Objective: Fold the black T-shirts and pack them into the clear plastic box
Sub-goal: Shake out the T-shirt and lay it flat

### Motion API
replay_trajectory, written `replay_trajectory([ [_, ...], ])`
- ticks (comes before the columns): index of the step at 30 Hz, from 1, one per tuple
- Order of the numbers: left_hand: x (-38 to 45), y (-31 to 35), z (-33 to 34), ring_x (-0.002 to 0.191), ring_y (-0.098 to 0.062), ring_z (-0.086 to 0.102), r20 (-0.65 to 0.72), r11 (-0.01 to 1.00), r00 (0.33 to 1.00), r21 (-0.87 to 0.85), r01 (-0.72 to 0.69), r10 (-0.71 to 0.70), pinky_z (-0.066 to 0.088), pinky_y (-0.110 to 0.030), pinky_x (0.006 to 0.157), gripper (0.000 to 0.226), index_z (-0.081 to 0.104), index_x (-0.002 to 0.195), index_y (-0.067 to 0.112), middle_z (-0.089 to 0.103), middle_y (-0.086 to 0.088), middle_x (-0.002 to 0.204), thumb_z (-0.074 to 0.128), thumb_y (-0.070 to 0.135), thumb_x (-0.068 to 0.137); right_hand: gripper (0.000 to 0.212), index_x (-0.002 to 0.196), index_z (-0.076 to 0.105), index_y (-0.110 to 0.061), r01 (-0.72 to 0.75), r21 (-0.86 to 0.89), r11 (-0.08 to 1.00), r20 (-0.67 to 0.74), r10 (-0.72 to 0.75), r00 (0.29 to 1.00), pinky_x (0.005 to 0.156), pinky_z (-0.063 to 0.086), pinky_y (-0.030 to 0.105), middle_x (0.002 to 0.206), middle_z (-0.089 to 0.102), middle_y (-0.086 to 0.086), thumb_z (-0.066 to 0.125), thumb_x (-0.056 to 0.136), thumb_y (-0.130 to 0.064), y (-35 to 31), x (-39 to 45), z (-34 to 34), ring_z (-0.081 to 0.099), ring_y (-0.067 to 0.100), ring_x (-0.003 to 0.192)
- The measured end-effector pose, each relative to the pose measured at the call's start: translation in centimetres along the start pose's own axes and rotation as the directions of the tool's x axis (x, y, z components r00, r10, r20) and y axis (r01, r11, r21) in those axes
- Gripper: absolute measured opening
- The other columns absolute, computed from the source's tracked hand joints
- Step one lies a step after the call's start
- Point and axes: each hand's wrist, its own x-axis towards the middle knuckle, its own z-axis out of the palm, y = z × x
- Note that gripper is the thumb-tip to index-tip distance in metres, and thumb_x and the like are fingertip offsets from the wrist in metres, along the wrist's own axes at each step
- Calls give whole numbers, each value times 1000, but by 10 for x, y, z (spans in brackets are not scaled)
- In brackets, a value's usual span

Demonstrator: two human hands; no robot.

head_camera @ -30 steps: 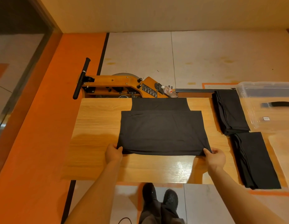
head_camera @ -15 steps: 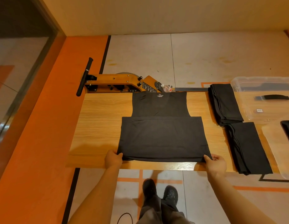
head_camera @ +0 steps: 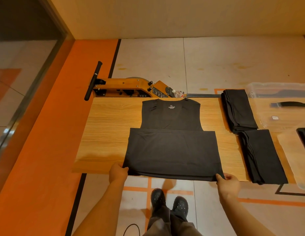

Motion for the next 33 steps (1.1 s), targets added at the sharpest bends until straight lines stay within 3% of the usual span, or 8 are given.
replay_trajectory([
  [11, -4, -2, -1, 96, -35, 60, 11, 1000, 1000, 6, 15, -15, 45, -37, 73, 16, 62, 99, 0, 62, -18, 99, 65, 13, 90, 13, 98, 54, -7, 26, -41, 999, 9, -26, 1000, 84, 53, 47, 94, 59, 15, 65, 93, -12, -1, 2, 2, 57, 33, 87],
  [13, -4, -2, -2, 94, -35, 60, 14, 1000, 1000, 3, 21, -21, 45, -37, 72, 12, 60, 89, 2, 60, -16, 91, 65, 13, 90, 13, 98, 55, -7, 20, -44, 999, 19, -19, 1000, 84, 53, 47, 95, 60, 16, 65, 93, -12, -2, 3, 2, 59, 34, 88],
  [16, -4, -2, -3, 82, -30, 57, 5, 1000, 1000, -1, 23, -23, 42, -35, 68, 25, 50, 70, 11, 54, -10, 77, 66, 12, 89, 12, 97, 54, -8, 32, -41, 999, 23, -31, 999, 84, 53, 47, 95, 61, 16, 64, 93, -12, -2, 3, 2, 59, 34, 88],
  [27, -8, -2, -1, 80, -27, 55, 13, 997, 999, 65, 34, -35, 43, -35, 69, 24, 50, 70, 11, 52, -8, 74, 63, 10, 91, 19, 106, 59, -1, 21, -52, 998, -21, -22, 1000, 84, 54, 48, 97, 62, 17, 66, 92, -12, 0, 13, -1, 57, 32, 87],
  [31, -7, -3, 1, 87, -29, 57, 6, 996, 999, 74, 44, -44, 48, -38, 74, 9, 57, 87, 7, 61, -16, 93, 63, 13, 91, 21, 110, 58, -2, -2, -54, 999, -34, 0, 999, 84, 54, 47, 101, 64, 19, 65, 93, -13, 0, 13, -1, 60, 34, 90],
  [33, -6, 1, 1, 88, -28, 55, -34, 996, 999, 78, 37, -35, 49, -40, 76, 15, 55, 93, 9, 61, -16, 101, 66, 20, 90, 31, 119, 56, -4, 60, -111, 992, -81, -69, 994, 89, 53, 48, 111, 63, 20, 63, 94, -19, -5, 10, 0, 60, 36, 101],
])
